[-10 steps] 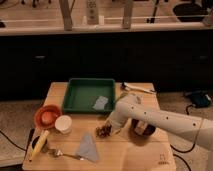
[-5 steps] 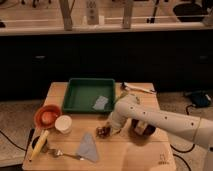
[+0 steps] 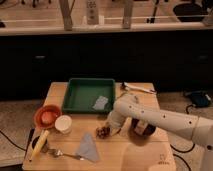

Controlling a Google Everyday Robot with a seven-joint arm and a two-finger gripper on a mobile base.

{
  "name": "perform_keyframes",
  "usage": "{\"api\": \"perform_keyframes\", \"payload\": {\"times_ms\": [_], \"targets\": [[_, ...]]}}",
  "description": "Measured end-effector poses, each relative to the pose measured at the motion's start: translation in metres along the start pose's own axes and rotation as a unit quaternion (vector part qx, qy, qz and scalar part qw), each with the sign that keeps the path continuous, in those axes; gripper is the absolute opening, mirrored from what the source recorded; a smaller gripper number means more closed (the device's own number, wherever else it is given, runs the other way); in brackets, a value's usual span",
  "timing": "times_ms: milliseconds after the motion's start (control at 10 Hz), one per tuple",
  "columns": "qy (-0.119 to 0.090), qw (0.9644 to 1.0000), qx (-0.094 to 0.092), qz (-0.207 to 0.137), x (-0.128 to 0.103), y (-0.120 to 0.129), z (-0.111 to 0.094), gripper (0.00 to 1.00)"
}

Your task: Place grapes in table surface

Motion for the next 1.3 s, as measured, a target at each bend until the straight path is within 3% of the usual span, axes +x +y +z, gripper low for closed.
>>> {"api": "perform_keyframes", "payload": {"times_ms": [200, 500, 800, 1300], "targets": [[-0.001, 0.9999, 0.000, -0.015, -0.009, -0.004, -0.010, 0.00], [0.003, 0.9992, 0.002, -0.041, -0.029, -0.010, -0.048, 0.00], [0.008, 0.9984, 0.006, -0.055, -0.041, -0.014, -0.069, 0.00], [0.010, 0.9980, 0.008, -0.063, -0.051, -0.013, -0.082, 0.00]]}}
